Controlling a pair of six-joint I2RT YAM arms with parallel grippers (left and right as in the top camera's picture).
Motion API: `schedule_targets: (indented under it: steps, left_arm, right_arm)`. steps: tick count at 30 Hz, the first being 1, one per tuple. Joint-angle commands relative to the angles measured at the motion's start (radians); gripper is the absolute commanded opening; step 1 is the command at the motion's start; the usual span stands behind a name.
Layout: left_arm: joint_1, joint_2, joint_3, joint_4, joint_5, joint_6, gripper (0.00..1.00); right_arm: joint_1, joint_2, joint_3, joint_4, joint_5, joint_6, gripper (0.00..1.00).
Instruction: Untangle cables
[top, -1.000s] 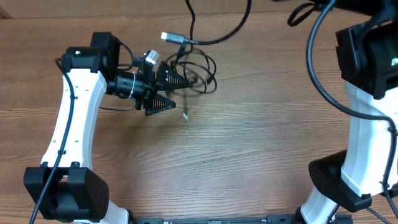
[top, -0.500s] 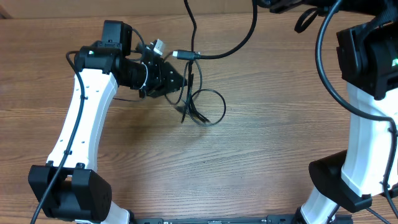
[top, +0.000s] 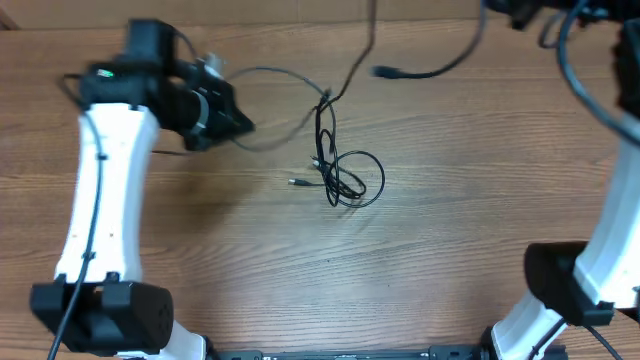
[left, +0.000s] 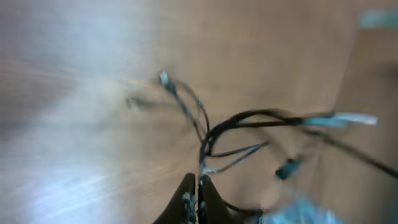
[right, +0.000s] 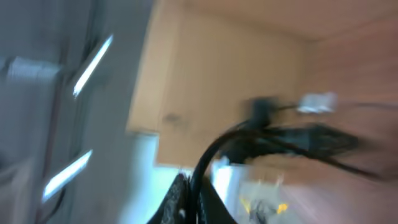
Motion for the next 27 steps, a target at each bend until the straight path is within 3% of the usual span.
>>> schedule_targets:
  steps: [1, 4, 7, 10, 12, 20, 21, 22, 24, 26, 27]
  left_arm:
    - [0.075, -0.009, 0.235, -0.045, -0.069, -0.01, 0.04]
    - [0.126, -0.01, 0.431, -0.063, -0.061, -0.017, 0.04]
    - [0.159, -0.01, 0.603, -0.04, -0.05, -0.075, 0.04]
    - [0.168, -0.011, 0.728, 0.008, -0.044, -0.165, 0.04]
    - [0.168, -0.013, 0.818, 0.079, -0.043, -0.234, 0.04]
    - [0.168, -0.02, 0.932, 0.234, -0.044, -0.283, 0.04]
    - [0.166, -0.019, 0.93, 0.232, -0.044, -0.284, 0.04]
    - [0.164, -0.016, 0.927, 0.228, -0.044, -0.283, 0.04]
    - [0.161, -0.007, 0.922, 0.218, -0.043, -0.283, 0.04]
    - [0.161, 0.003, 0.921, 0.225, -0.043, -0.307, 0.04]
    - [0.161, 0.005, 0.921, 0.242, -0.042, -0.342, 0.04]
  right_arm:
    - [-0.107, -0.015, 0.011, -0.18, 0.069, -0.299, 0.04]
    - [-0.177, -0.013, 0.011, -0.385, 0.237, -0.465, 0.04]
    - [-0.212, -0.012, 0.011, -0.55, 0.529, -0.543, 0.04]
    - [-0.211, -0.012, -0.011, -0.567, 0.759, -0.666, 0.04]
    - [-0.211, -0.012, -0.041, -0.567, 0.893, -0.66, 0.04]
    - [-0.211, -0.01, -0.231, -0.567, 1.031, -0.66, 0.04]
    - [-0.211, -0.01, -0.261, -0.567, 1.031, -0.66, 0.09]
    - [-0.211, -0.01, -0.29, -0.567, 1.03, -0.66, 0.2]
    - [-0.207, -0.008, -0.341, -0.562, 0.992, -0.694, 0.47]
    - [-0.201, -0.006, -0.387, -0.554, 0.917, -0.769, 0.82]
    - [-0.197, -0.004, -0.405, -0.555, 0.879, -0.805, 0.91]
